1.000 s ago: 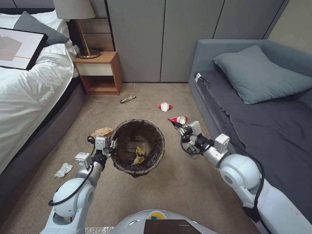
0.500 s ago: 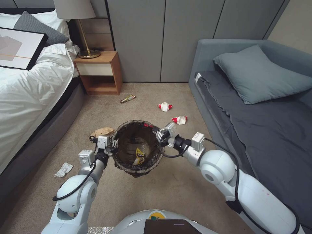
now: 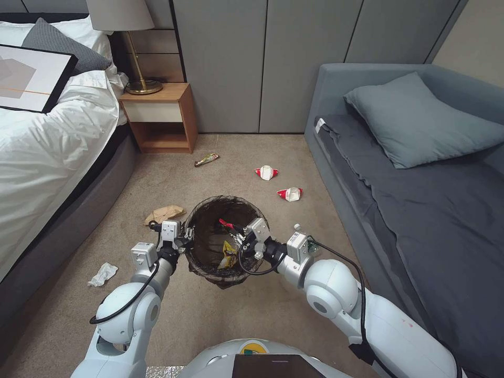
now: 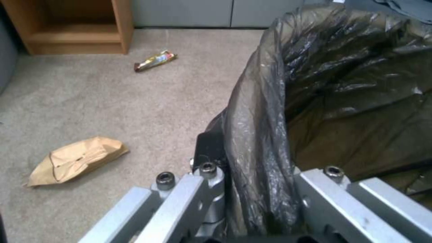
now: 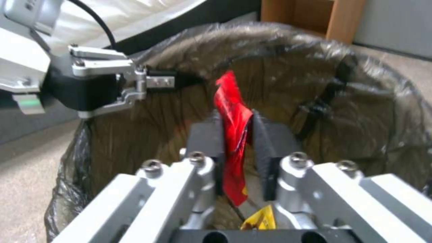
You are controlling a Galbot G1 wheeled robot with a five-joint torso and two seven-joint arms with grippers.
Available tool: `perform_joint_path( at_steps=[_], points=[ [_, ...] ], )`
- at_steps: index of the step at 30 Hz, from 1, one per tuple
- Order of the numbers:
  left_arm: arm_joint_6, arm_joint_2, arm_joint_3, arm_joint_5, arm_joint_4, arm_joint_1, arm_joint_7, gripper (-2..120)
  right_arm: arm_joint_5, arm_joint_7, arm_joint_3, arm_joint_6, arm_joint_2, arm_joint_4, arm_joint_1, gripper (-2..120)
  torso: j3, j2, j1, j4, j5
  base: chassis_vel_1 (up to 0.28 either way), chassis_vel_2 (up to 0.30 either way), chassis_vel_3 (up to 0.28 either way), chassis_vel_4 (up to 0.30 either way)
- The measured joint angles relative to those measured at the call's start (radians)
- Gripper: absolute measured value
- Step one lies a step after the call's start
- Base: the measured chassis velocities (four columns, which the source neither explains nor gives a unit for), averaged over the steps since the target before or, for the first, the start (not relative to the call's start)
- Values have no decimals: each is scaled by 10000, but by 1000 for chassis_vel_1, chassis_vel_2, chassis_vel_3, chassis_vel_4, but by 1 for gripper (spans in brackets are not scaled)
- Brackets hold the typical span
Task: Pick up the trash bin, then pick up the garbage from the floor and place it into the trash bin.
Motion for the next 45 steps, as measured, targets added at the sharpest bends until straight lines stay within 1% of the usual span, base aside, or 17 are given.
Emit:
perform_joint_path(
  at_steps=[5,6,9,10,13,14,17,18,19,21,22,28,29,32,36,43,45],
  points=[
    [0,-48,11,-6,-22,9,13,7,-8,192,-38,-199,35,46,-129,40,0,0,0,1,0,0,0,0,0],
    [0,-48,11,-6,-22,9,13,7,-8,192,-38,-199,35,46,-129,40,0,0,0,1,0,0,0,0,0],
    [0,-52,6,-9,-27,20,20,7,-88,182,-37,-217,58,127,-314,55,0,0,0,0,0,0,0,0,0],
    [0,-52,6,-9,-27,20,20,7,-88,182,-37,-217,58,127,-314,55,0,0,0,0,0,0,0,0,0],
    [0,-66,21,-12,-48,22,23,7,-231,78,-6,-54,90,75,-348,68,0,0,0,1,1,0,0,0,0],
    [0,-66,21,-12,-48,22,23,7,-231,78,-6,-54,90,75,-348,68,0,0,0,1,1,0,0,0,0],
    [0,-79,70,-12,-60,23,25,7,-240,40,117,-26,84,149,-376,84,0,0,0,2,0,0,0,0,0],
    [0,-79,70,-12,-60,23,25,7,-240,40,117,-26,84,149,-376,84,0,0,0,2,0,0,0,0,0],
    [0,-80,73,-12,-76,28,26,7,-243,19,240,-3,71,214,-450,91,0,0,0,1,0,0,0,0,0],
    [0,-81,73,-14,-89,32,27,7,-244,-1,327,22,60,258,-508,93,0,0,0,1,0,0,0,0,0],
    [-2,-83,68,-20,-112,40,28,7,-260,-62,545,100,35,353,-652,98,0,0,0,1,1,0,0,0,0],
    [-13,-100,-47,-157,-231,104,43,7,-448,-286,1957,520,-70,863,-1640,100,0,0,-1,0,1,0,0,0,0],
    [-13,-100,-47,-157,-231,104,43,7,-448,-286,1957,520,-70,863,-1640,100,0,0,-1,0,1,0,0,0,0],
    [-29,-80,-198,-287,-266,137,48,7,-676,-397,2959,797,31,1096,-2165,100,0,0,-1,0,1,0,0,0,0],
    [-47,-64,-273,-353,-285,164,51,7,-863,-327,3439,1005,151,1214,-2428,100,0,0,-1,1,1,0,0,0,0],
    [-106,-56,-289,-392,-404,228,63,7,-1492,-103,4739,1702,823,1505,-3510,100,0,1,-1,1,1,0,0,0,0],
    [-122,-42,-300,-393,-454,243,67,7,-1993,-250,5227,2057,1245,1554,-3983,100,0,0,-1,0,2,0,0,0,0]
  ],
)
